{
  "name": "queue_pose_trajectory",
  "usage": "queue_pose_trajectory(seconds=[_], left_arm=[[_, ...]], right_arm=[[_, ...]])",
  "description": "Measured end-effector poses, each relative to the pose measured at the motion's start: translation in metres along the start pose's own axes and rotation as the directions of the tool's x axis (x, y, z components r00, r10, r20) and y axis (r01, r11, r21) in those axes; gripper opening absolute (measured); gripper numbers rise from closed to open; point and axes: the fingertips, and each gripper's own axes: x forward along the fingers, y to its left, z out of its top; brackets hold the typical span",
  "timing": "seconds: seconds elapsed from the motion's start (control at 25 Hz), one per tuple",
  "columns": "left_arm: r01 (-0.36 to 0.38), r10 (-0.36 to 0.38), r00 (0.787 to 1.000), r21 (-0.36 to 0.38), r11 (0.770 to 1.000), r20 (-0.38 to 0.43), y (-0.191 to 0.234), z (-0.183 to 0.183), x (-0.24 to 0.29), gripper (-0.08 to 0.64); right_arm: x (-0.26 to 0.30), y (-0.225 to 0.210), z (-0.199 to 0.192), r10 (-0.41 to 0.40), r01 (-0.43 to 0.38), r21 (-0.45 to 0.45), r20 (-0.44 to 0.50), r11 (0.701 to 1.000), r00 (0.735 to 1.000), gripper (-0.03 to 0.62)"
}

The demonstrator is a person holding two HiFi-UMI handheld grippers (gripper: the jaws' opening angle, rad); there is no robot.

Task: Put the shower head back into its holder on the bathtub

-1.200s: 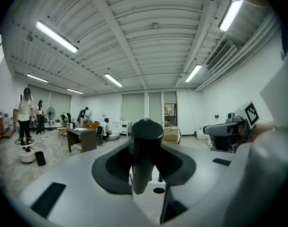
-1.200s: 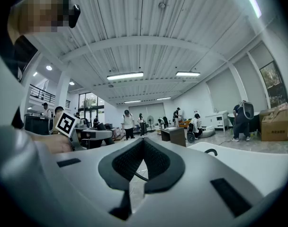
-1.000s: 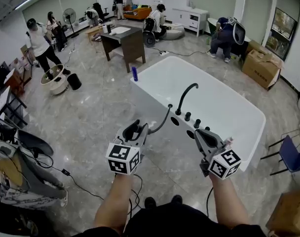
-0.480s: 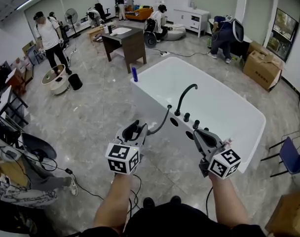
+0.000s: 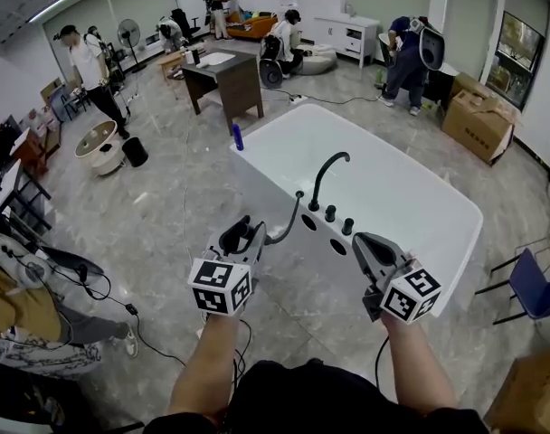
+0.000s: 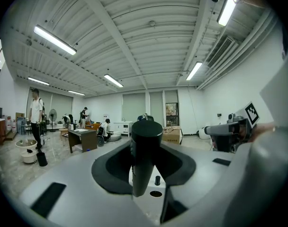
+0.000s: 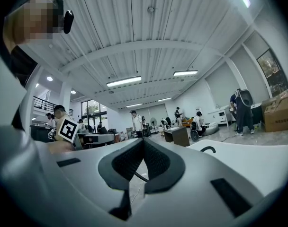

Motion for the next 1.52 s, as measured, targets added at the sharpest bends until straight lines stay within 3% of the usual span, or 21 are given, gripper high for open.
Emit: queue_pose_trajectory(seconds=[0.24,0.68,1.04,1.52], left_arm=[[-0.002,0.002,1.000,0.008,1.000,-0.012,-0.026,-0.005,0.006,0.140],[0.002,-0.002,1.000,0.015,1.000,-0.008,-0.010,0.007,0.031,0.140],[0.016,-0.017,1.000,0.036,0.999,0.017,0.037,0.025,0.074,0.140],[0.056,-0.056,0.998,-0.019,0.998,0.009,0.121,0.015,0.143,0.140]], right_arm=[[-0.015,-0.012,-0.010,0.030,-0.030,0.011,-0.025,0.999,0.999,0.031],[0.005,-0.027,-0.013,0.051,-0.048,0.045,-0.049,0.998,0.998,0.054],[0.058,-0.053,-0.017,0.029,-0.025,0.063,-0.066,0.998,0.997,0.052],[0.157,-0.074,-0.027,0.011,-0.001,0.063,-0.154,0.998,0.988,0.051]])
